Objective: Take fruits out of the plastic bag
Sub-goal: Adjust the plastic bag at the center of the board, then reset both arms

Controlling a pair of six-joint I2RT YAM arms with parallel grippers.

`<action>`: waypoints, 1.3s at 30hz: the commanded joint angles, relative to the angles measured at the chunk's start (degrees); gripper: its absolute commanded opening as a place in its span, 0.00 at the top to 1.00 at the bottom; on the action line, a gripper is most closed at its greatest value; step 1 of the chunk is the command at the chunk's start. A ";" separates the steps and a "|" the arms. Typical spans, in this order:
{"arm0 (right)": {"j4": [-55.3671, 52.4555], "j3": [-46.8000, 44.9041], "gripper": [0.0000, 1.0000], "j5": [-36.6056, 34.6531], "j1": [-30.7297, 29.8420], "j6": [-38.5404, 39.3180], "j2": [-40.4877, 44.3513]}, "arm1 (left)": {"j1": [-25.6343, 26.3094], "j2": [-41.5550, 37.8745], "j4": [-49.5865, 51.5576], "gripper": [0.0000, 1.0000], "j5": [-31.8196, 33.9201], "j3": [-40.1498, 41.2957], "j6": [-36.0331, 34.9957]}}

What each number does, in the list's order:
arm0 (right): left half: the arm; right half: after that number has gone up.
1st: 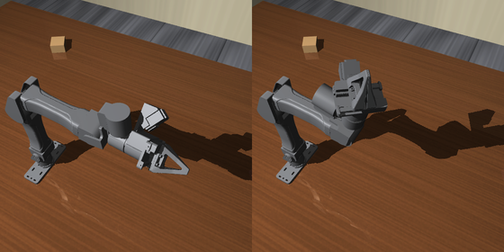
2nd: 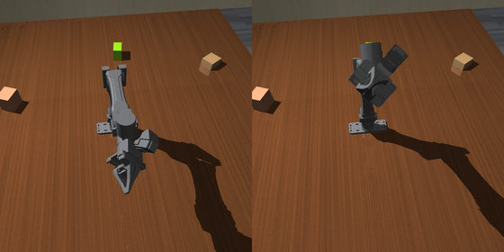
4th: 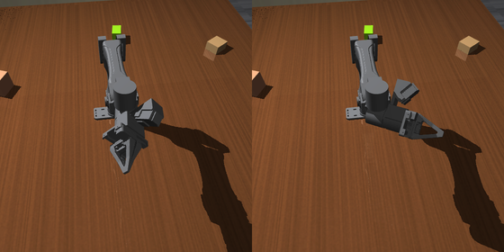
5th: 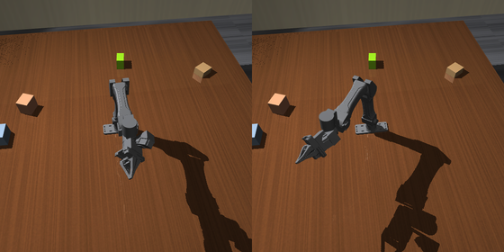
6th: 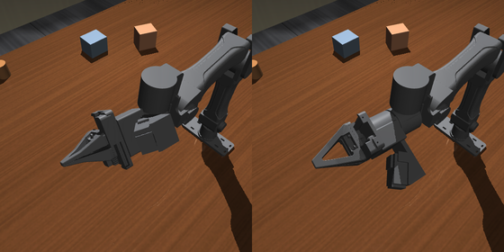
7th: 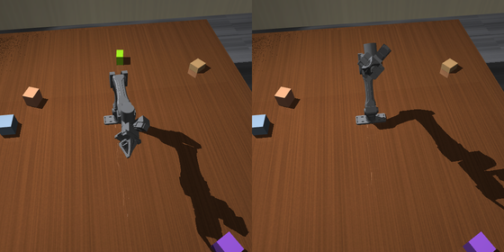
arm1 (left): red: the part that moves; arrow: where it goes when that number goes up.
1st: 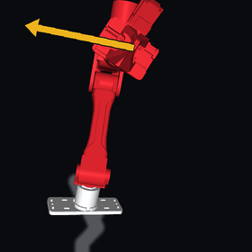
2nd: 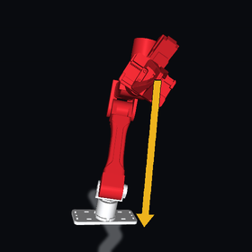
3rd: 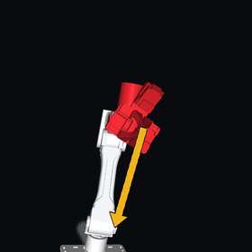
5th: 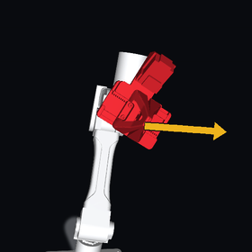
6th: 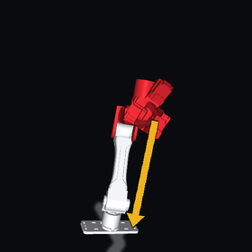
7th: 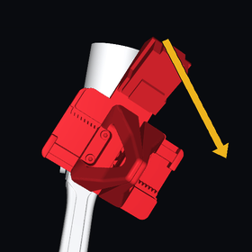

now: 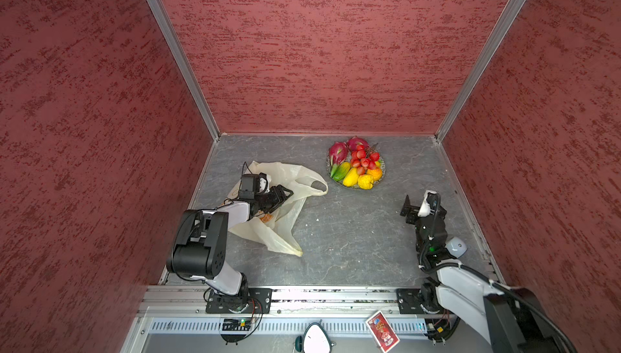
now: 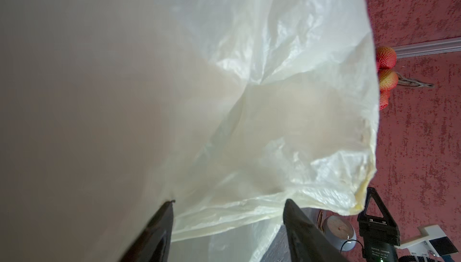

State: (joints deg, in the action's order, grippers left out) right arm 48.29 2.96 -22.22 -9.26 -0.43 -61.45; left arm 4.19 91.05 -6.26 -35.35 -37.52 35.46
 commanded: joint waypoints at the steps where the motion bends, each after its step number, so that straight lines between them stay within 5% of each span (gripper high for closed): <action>1: 24.96 0.73 0.01 1.15 0.30 4.82 -8.93 | -0.10 0.36 -5.44 0.29 -1.09 -1.90 -1.74; 3: 29.62 1.22 0.01 2.17 0.36 6.36 -14.05 | -0.05 -2.40 -4.11 0.25 -0.88 -2.99 -2.67; 7: 34.34 2.07 0.01 4.20 0.98 7.46 -20.52 | -0.13 -10.98 1.03 0.01 1.71 -5.97 -6.68; 11: 39.49 2.83 0.01 3.48 2.04 6.71 -27.04 | -0.53 -19.42 9.62 0.01 5.43 -9.76 -11.53; 18: 22.36 9.70 0.01 9.00 6.57 2.43 -23.80 | -0.52 -41.13 6.12 0.01 27.52 1.42 -21.85; 23: 25.72 8.38 0.01 8.29 8.17 -0.28 -26.16 | -2.48 -48.57 0.74 0.01 45.56 14.46 -32.25; 25: 32.88 6.43 0.01 7.51 8.20 0.26 -28.44 | -4.92 -48.75 -6.12 0.01 45.06 19.95 -31.84; 29: 28.27 8.14 0.01 6.97 8.20 -0.21 -27.62 | -9.14 -42.12 -25.18 0.01 40.79 27.21 -28.18; 39: 23.14 10.67 0.01 7.31 8.12 0.00 -27.46 | -8.44 -15.29 -49.77 0.01 35.33 24.50 -32.39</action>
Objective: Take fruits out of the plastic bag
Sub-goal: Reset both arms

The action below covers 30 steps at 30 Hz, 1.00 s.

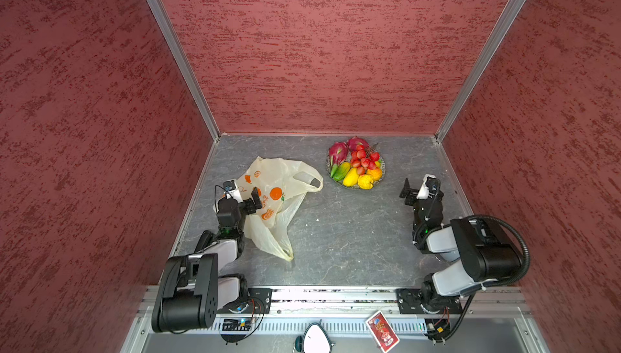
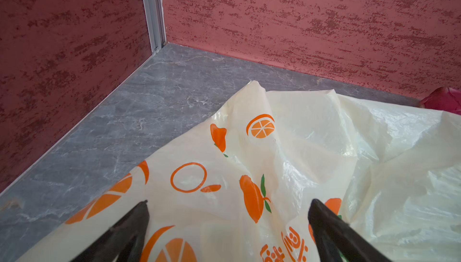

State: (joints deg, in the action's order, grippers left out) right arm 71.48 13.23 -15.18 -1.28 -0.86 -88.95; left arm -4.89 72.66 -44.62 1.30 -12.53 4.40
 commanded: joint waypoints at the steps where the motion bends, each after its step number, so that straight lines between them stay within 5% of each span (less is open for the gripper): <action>1: -0.13 0.40 0.01 0.32 0.14 0.40 0.09 | 1.31 4.95 -13.51 0.01 -1.02 -0.44 -1.85; 9: -0.54 0.70 0.01 0.33 0.19 0.33 0.09 | 8.06 16.27 -24.49 0.01 0.45 -0.53 -10.10; 14: -0.81 0.84 0.01 0.41 0.19 0.28 0.02 | 6.37 15.27 -14.42 0.01 -0.09 -5.35 -7.94; 18: -0.82 0.91 0.01 0.41 0.14 0.33 -0.05 | 0.49 15.15 -6.17 0.01 -10.18 -9.36 -4.18; 30: -1.21 1.15 0.01 0.67 0.24 0.25 -0.02 | 2.62 15.14 -6.23 0.01 -5.99 -9.41 -5.29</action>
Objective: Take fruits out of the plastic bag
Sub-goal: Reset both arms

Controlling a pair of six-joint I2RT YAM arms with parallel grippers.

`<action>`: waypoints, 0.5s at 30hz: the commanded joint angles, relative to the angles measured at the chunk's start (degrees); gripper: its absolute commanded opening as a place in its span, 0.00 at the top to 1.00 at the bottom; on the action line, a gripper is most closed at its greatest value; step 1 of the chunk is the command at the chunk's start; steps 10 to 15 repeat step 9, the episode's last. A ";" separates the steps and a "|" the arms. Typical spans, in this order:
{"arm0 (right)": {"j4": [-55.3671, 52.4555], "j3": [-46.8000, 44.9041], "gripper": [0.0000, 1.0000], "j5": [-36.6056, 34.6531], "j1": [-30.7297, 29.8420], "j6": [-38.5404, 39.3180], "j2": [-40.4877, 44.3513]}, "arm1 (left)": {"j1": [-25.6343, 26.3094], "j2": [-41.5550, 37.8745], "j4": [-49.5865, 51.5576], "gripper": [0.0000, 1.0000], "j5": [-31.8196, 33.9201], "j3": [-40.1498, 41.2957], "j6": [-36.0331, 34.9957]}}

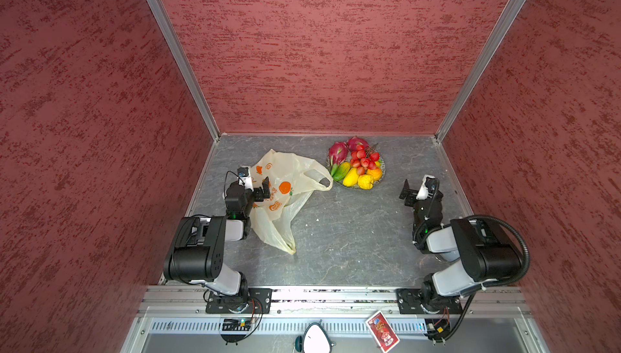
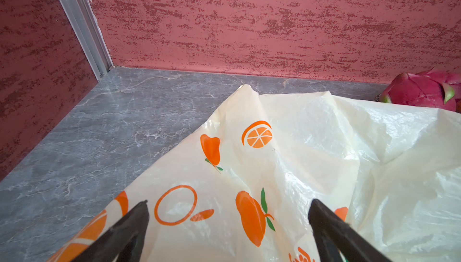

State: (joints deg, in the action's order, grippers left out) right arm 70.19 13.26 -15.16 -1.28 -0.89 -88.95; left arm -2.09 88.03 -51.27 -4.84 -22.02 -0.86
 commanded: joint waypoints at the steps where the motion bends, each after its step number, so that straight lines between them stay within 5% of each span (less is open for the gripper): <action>1: 0.09 1.15 0.01 0.66 0.31 0.25 0.00 | -0.13 -0.20 0.39 0.01 0.10 0.13 -0.02; 15: -2.01 1.85 0.01 3.64 1.70 -0.48 0.44 | -0.12 -0.22 0.37 0.01 0.13 0.09 -0.05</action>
